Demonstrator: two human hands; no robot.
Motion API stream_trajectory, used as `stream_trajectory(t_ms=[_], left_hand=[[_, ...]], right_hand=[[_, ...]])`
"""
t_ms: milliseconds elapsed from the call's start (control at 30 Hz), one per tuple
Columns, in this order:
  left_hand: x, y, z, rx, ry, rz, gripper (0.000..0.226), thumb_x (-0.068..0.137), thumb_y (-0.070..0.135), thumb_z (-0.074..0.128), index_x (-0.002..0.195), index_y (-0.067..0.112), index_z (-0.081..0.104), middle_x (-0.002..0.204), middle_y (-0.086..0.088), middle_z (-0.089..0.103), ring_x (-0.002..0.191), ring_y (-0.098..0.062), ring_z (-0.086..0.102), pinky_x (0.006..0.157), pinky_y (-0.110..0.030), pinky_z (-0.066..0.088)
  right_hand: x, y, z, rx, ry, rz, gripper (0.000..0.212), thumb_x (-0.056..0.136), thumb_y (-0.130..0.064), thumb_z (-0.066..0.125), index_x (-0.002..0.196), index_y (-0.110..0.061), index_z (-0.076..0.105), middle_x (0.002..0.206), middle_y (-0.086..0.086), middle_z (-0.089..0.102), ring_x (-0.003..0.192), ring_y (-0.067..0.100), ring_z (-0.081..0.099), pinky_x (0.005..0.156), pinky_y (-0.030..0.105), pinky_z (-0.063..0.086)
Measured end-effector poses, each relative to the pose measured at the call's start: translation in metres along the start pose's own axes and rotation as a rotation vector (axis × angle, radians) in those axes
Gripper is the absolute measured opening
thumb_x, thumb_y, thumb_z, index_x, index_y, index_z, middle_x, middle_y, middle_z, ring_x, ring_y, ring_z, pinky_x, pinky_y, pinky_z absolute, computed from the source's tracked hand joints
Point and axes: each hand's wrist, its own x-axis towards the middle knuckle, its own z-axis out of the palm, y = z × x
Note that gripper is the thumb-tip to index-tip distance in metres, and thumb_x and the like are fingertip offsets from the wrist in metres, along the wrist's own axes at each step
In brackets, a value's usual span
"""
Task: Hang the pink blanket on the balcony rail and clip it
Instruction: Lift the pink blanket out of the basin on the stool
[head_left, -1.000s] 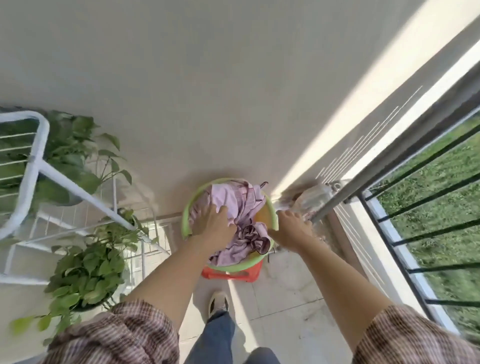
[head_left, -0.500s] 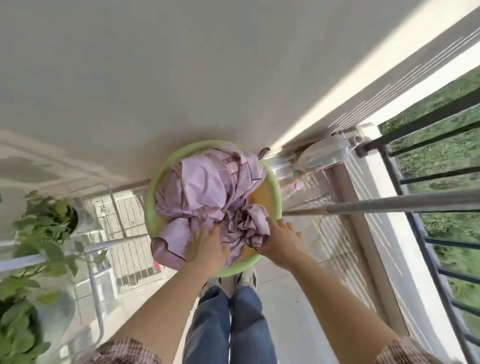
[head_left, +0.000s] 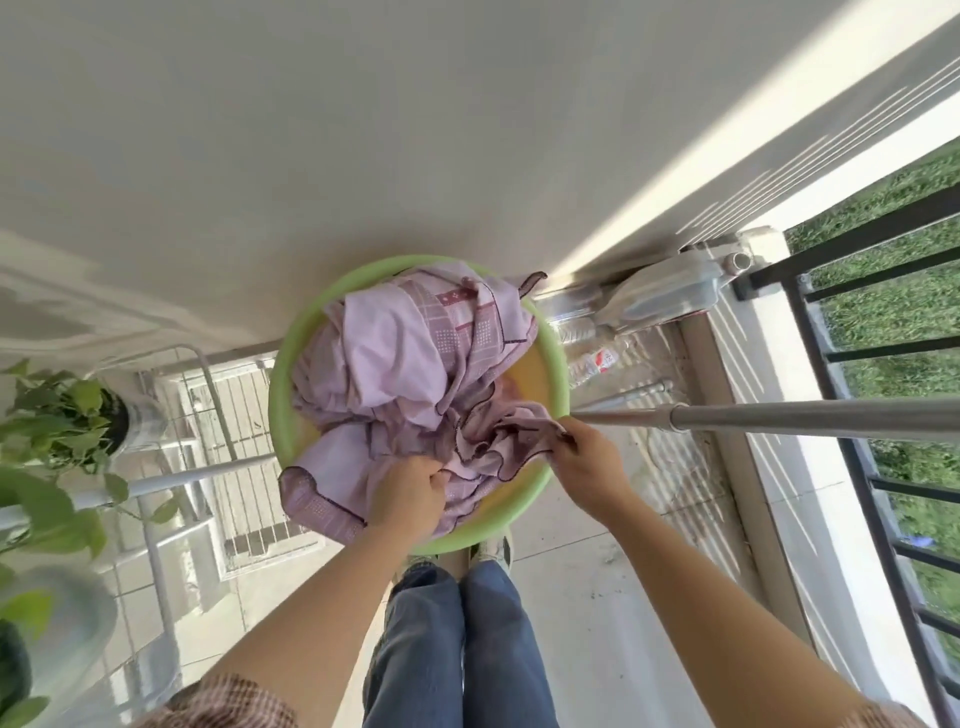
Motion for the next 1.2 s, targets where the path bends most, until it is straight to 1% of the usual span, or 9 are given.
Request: stream_trajectory(t_ms=[100,200,300,467,767,933,1067,1133,1200], left_hand=[[-0.026,0.012,-0.033,-0.198,0.000,0.023,0.029,0.092,0.021,0.053,0.068,0.004,0.058,0.063,-0.014,0.057,0.064,-0.024,0.050,0.062,-0.034,0.040],[-0.060,0.030,-0.079,-0.362,0.050,0.030,0.030,0.094,0.020,0.051,0.071,0.002,0.057,0.065,-0.018,0.058,0.060,-0.019,0.047,0.059,-0.032,0.036],[-0.099,0.054,-0.134,-0.560,0.120,0.003,0.024,0.098,0.024,0.045,0.081,0.015,0.058,0.073,0.002,0.062,0.068,-0.008,0.054,0.066,-0.024,0.040],[-0.155,0.097,-0.238,-1.062,0.229,0.003,0.026,0.098,0.025,0.046,0.080,0.016,0.063,0.085,-0.011,0.063,0.085,-0.022,0.058,0.083,-0.041,0.045],[-0.210,0.109,-0.338,-0.871,0.610,0.169,0.029,0.095,0.029,0.048,0.079,0.009,0.062,0.072,-0.008,0.056,0.066,-0.016,0.050,0.059,-0.021,0.040],[-0.217,0.098,-0.321,-0.614,0.382,0.052,0.014,0.083,0.028,0.058,0.082,0.015,0.062,0.078,-0.007,0.063,0.075,-0.022,0.057,0.065,-0.028,0.040],[-0.221,0.104,-0.300,-0.360,0.286,0.050,0.084,0.072,0.012,0.060,0.146,0.026,0.022,0.134,-0.002,0.051,0.119,-0.028,0.049,0.091,-0.026,0.043],[-0.225,0.114,-0.291,-0.430,0.098,0.259,0.088,0.063,0.007,0.069,0.138,0.038,0.034,0.115,0.022,0.057,0.117,-0.015,0.048,0.087,-0.014,0.045],[-0.227,0.123,-0.274,-0.489,-0.151,0.332,0.072,0.059,0.024,0.082,0.122,0.038,0.050,0.107,0.021,0.063,0.108,-0.007,0.058,0.086,-0.023,0.052]], right_hand=[[-0.022,-0.024,-0.034,0.136,-0.001,0.017,0.025,0.091,-0.013,0.051,0.067,-0.019,0.053,0.062,-0.002,0.054,0.057,0.014,0.046,0.053,0.028,0.037],[-0.058,-0.055,-0.065,0.203,-0.024,-0.013,0.020,0.093,-0.014,0.048,0.081,-0.008,0.062,0.068,0.002,0.059,0.061,0.015,0.051,0.051,0.020,0.039],[-0.095,-0.091,-0.101,0.366,-0.003,-0.063,0.022,0.096,-0.018,0.047,0.090,-0.008,0.065,0.075,0.001,0.066,0.067,0.010,0.060,0.056,0.015,0.045],[-0.145,-0.156,-0.168,0.544,0.148,-0.183,0.030,0.094,-0.016,0.051,0.071,-0.024,0.069,0.063,-0.018,0.070,0.065,0.001,0.064,0.057,0.009,0.047],[-0.236,-0.272,-0.265,0.874,0.077,-0.687,0.035,0.091,-0.005,0.050,0.070,-0.016,0.075,0.071,-0.002,0.074,0.072,0.014,0.069,0.070,0.026,0.054],[-0.279,-0.301,-0.288,1.091,-0.129,-0.877,0.025,0.098,-0.015,0.048,0.086,-0.011,0.070,0.078,0.001,0.073,0.076,0.013,0.070,0.069,0.023,0.057],[-0.285,-0.299,-0.278,0.960,-0.091,-0.842,0.025,0.097,-0.009,0.047,0.088,-0.004,0.069,0.078,0.007,0.072,0.075,0.018,0.069,0.070,0.025,0.056],[-0.289,-0.300,-0.277,0.973,-0.115,-0.822,0.023,0.097,-0.010,0.048,0.095,0.000,0.068,0.086,0.012,0.071,0.081,0.023,0.069,0.075,0.028,0.057],[-0.294,-0.304,-0.278,1.013,-0.144,-0.821,0.023,0.097,-0.011,0.047,0.102,0.003,0.065,0.091,0.015,0.069,0.086,0.025,0.068,0.080,0.031,0.057]])
